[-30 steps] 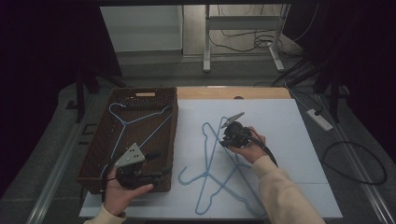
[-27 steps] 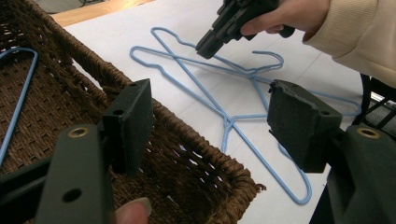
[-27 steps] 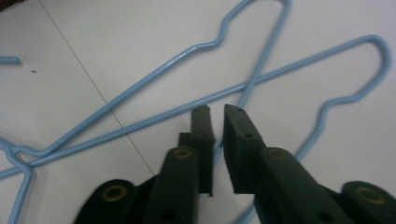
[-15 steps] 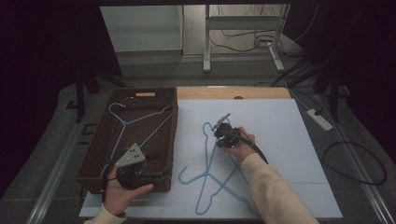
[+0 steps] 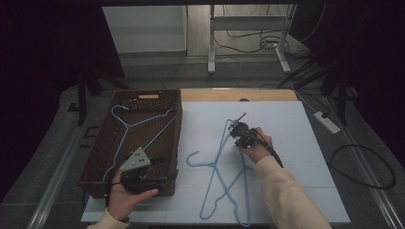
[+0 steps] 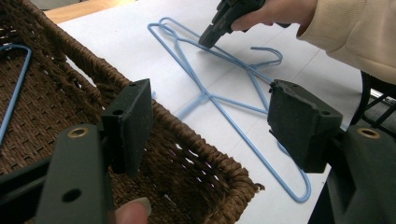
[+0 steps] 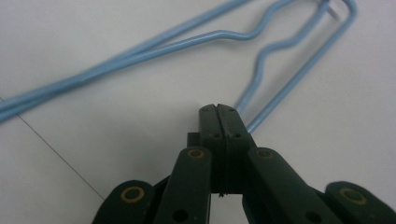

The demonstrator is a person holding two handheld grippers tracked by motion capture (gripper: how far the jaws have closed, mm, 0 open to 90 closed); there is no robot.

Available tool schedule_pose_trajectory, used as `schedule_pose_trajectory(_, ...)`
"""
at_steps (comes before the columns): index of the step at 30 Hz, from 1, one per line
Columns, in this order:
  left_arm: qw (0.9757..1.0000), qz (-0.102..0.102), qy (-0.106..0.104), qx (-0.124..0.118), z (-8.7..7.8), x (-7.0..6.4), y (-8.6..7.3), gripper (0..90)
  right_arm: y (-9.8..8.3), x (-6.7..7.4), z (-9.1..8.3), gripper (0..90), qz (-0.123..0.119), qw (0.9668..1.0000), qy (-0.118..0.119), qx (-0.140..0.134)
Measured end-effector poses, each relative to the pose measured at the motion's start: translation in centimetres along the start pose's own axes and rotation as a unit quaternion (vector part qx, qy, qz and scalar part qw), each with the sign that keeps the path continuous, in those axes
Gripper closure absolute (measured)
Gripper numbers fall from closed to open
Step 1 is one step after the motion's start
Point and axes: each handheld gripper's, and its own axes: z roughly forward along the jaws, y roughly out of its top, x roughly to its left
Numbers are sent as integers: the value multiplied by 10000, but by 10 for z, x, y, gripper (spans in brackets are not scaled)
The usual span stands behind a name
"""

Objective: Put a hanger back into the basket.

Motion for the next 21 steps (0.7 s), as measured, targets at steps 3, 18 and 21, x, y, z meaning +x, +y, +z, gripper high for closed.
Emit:
schedule_pose_trajectory(3,10000,9,0,6,0,0,0,322,-4,-3,-2,900,45,10000,-3,77)
schedule_pose_trajectory(18,10000,19,-20,31,3,-2,0,322,-49,-12,-20,900,373,9988,-100,301)
schedule_pose_trajectory(21,10000,21,-22,37,3,-2,0,322,-57,-12,-23,900,405,9986,-65,347)
